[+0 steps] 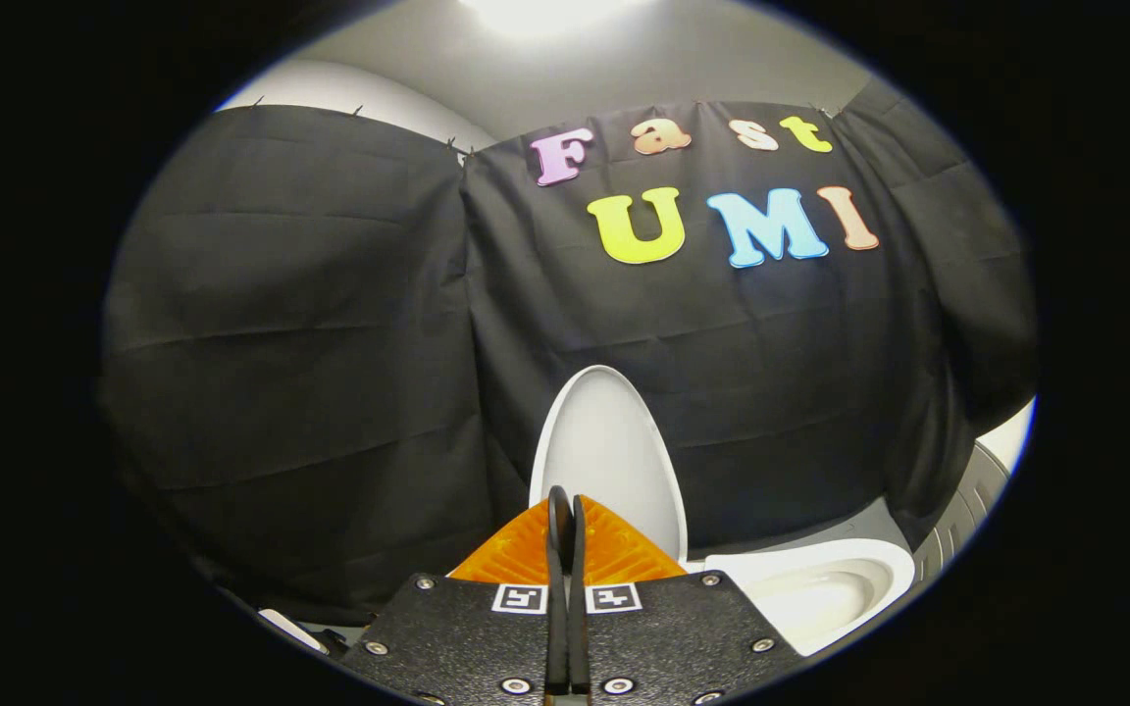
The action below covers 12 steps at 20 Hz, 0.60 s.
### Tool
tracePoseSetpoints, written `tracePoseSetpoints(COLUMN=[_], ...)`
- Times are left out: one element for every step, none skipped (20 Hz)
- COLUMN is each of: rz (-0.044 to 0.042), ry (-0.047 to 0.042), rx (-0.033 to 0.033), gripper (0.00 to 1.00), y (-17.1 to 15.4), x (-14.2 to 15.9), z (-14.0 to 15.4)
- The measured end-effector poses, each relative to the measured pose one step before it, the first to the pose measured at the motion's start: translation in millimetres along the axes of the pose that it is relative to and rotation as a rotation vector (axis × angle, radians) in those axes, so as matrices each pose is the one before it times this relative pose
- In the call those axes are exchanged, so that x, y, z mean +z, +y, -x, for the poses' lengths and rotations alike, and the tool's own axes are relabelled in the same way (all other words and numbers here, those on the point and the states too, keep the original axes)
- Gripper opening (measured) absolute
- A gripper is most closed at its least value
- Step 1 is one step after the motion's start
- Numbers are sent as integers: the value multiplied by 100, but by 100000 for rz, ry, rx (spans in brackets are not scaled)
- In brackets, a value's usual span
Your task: Open the toilet lid.
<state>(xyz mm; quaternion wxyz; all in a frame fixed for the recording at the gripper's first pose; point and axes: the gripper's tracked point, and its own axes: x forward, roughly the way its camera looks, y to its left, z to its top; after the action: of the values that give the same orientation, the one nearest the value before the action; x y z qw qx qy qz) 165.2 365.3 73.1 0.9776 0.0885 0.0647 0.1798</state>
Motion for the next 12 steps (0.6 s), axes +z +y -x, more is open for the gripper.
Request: tracePoseSetpoints(rz=[-558, -206, -236, 39, 330, 508, 505, 525, 276, -96, -59, 36], ry=[153, 151, 269, 393, 297, 372, 454, 210, 208, 171, -46, -174], rx=[783, 601, 624, 898, 1099, 949, 669, 431, 415, 593, 763, 920], gripper=[0, 0, 0, 0, 0, 0, 0, 0, 0, 0, 0, 0], y=[299, 222, 303, 334, 436, 393, 281, 215, 337, 260, 383, 428], x=[-189, -59, -91, -82, -18, -137, -192, -87, -150, -208, -171, -91], z=[-168, -203, -89, -178, -343, -255, -103, -75, -38, -70, -96, -168])
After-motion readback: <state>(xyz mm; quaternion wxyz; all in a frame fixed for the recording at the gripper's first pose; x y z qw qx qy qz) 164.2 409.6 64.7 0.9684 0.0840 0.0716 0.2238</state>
